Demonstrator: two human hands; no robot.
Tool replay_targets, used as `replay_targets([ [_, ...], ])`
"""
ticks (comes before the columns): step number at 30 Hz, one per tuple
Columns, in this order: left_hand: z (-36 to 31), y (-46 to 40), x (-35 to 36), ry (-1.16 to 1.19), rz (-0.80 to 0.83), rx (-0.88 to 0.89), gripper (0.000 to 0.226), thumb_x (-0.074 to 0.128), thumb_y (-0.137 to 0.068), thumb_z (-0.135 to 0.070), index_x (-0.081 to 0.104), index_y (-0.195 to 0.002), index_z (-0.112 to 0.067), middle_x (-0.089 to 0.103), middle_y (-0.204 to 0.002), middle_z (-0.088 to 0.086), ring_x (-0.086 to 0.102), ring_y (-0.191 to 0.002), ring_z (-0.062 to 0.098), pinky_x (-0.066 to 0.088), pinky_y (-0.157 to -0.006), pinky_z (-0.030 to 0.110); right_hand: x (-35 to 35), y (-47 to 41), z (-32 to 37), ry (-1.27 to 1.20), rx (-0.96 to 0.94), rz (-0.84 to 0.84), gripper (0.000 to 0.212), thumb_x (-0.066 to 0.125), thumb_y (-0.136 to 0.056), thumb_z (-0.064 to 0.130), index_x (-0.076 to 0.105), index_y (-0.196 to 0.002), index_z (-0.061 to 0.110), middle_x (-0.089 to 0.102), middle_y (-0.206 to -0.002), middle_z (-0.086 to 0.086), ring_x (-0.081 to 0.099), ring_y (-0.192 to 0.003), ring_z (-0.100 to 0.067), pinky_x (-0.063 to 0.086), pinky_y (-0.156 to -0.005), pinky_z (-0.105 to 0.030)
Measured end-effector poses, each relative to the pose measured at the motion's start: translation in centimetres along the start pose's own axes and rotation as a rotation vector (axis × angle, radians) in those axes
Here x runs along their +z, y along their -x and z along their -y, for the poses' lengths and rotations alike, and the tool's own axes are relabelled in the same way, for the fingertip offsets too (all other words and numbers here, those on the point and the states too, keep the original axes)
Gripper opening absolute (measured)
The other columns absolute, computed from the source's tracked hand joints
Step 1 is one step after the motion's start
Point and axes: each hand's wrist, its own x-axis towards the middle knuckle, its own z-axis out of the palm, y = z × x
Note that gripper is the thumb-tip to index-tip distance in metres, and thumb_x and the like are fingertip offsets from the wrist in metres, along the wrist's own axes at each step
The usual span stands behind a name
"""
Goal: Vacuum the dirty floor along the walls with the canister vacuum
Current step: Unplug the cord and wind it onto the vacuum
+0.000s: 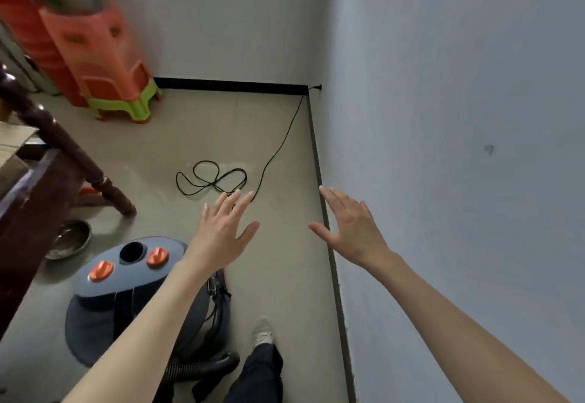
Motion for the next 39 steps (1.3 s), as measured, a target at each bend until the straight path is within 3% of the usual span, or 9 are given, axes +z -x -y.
replay_targets([
  [3,1.4,-6.8,-2.0,0.003,-0.032,0.009,0.065,0.036,-0.094,-0.054,0.023,-0.150,-0.023,0.022,-0.157,0.001,0.009,-0.147,0.025,0.008,-0.118,0.047,-1.5,-8.2,-0.4,0.057,-0.015,0.007,0.086,0.032,-0.085,0.073,0.014,-0.155,0.027,0.022,-0.161,-0.002,0.021,-0.147,-0.020,0.012,-0.120,-0.048],
  [6,3.1,-13.6,-4.1,-0.022,-0.057,0.015,0.078,0.021,-0.083,-0.064,0.030,-0.148,-0.023,0.028,-0.154,0.002,0.017,-0.145,0.027,0.013,-0.116,0.049,-3.3,-15.6,-0.9,0.075,-0.029,-0.005,0.075,0.044,-0.095,0.057,0.012,-0.156,0.027,0.019,-0.162,-0.002,0.016,-0.149,-0.019,0.009,-0.120,-0.047],
  [10,3.9,-23.0,-6.1,-0.040,-0.047,0.000,0.058,0.045,-0.097,-0.041,0.026,-0.149,-0.023,0.025,-0.156,0.002,0.013,-0.146,0.026,0.009,-0.116,0.048,-6.2,-23.9,-2.5,0.100,-0.024,-0.027,0.074,0.044,-0.096,0.055,0.011,-0.156,0.026,0.018,-0.162,-0.004,0.016,-0.149,-0.020,0.008,-0.121,-0.047],
  [13,3.5,-29.5,-6.7,-0.024,-0.036,0.017,0.059,0.045,-0.097,-0.036,0.023,-0.150,-0.024,0.022,-0.157,0.001,0.010,-0.147,0.024,0.007,-0.117,0.046,-7.8,-29.5,-4.2,0.109,0.018,-0.007,0.074,0.043,-0.097,0.055,0.010,-0.156,0.026,0.015,-0.163,-0.004,0.012,-0.150,-0.021,0.003,-0.121,-0.048],
  [28,3.1,-61.4,-4.5,0.053,0.019,-0.096,0.060,0.040,-0.098,-0.043,0.017,-0.151,-0.027,0.020,-0.157,-0.004,0.008,-0.147,0.020,0.007,-0.118,0.044,-12.5,-62.6,-13.1,0.227,0.074,0.125,0.071,0.034,-0.100,0.054,0.000,-0.156,0.026,0.008,-0.164,-0.006,0.007,-0.150,-0.022,-0.002,-0.119,-0.049],
  [39,8.1,-83.4,1.6,0.104,0.219,-0.121,0.058,0.035,-0.100,-0.042,0.013,-0.152,-0.027,0.015,-0.159,-0.004,0.005,-0.147,0.020,0.006,-0.118,0.044,-10.2,-84.0,-21.0,0.444,0.082,0.312,0.067,0.031,-0.103,0.047,-0.003,-0.156,0.023,0.005,-0.164,-0.008,0.005,-0.150,-0.025,-0.001,-0.119,-0.051],
])
